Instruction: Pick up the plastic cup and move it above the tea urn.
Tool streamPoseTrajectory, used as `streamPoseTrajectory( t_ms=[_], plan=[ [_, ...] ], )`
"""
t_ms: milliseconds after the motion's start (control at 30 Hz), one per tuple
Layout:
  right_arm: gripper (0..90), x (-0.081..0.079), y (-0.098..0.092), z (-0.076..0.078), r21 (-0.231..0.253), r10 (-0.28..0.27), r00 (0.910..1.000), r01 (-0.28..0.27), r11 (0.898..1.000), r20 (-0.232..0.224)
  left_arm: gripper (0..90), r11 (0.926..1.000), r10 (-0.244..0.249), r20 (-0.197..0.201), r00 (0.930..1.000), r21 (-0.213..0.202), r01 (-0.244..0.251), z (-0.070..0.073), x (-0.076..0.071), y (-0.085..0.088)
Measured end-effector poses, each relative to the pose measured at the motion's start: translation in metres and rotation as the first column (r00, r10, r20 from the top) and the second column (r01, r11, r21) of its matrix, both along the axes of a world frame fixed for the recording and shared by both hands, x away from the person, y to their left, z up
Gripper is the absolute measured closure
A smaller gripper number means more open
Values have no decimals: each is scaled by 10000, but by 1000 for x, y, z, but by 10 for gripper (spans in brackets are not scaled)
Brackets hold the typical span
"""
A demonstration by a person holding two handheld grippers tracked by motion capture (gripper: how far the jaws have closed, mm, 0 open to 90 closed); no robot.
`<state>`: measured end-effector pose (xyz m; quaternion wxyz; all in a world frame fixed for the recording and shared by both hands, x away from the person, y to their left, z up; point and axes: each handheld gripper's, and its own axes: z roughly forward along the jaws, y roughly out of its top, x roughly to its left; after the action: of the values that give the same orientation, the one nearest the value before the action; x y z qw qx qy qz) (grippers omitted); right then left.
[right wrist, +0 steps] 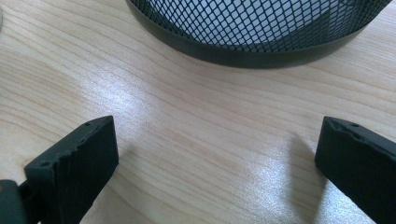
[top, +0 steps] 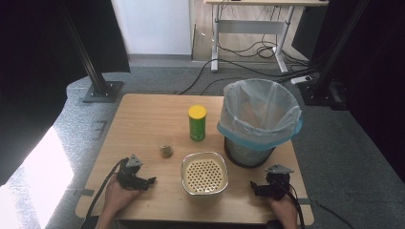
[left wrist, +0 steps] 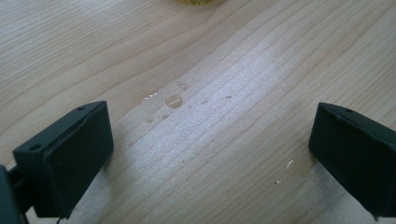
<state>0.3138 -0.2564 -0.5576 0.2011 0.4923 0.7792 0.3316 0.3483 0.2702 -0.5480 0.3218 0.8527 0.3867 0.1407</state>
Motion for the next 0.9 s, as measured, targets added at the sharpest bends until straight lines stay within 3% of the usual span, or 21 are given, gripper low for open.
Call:
streamPoseTrajectory(
  t_ms=[400,833,900],
  plan=[
    [0,0,0,0,1,-7,10000,7,10000,3,0,9998,190,8,9998,18,-190,0,0,-2],
    [0,0,0,0,1,-43,10000,43,10000,4,0,9998,0,16,10000,177,0,5,3,-2],
    [0,0,0,0,0,-42,10000,42,10000,3,0,10000,-8,85,10000,-82,9,9,5,-3]
  ],
)
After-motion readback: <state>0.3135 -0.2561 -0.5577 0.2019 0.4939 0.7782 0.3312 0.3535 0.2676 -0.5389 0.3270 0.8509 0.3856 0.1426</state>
